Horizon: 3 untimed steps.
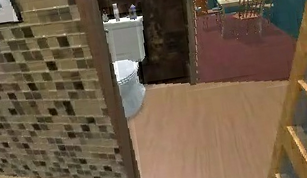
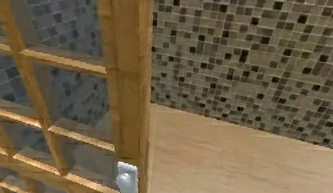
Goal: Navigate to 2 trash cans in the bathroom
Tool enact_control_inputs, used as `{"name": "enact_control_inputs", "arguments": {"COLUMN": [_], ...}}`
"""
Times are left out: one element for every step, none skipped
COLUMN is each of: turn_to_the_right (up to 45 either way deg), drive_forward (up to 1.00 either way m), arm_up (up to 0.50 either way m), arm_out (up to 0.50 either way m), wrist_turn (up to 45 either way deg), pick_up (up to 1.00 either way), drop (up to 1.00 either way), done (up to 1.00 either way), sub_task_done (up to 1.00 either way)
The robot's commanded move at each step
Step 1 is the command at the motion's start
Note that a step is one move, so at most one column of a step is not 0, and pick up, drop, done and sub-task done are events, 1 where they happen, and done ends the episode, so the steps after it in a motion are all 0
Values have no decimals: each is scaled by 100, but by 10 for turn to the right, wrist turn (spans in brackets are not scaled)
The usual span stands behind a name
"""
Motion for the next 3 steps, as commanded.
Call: {"name": "enact_control_inputs", "arguments": {"turn_to_the_right": [60, 0, 210], "drive_forward": [0, 100, 0], "arm_up": [0, 0, 0], "arm_out": [0, 0, 0], "wrist_turn": [0, 0, 0], "pick_up": [0, 0, 0], "drop": [0, 0, 0], "done": [0, 0, 0], "sub_task_done": [0, 0, 0]}}
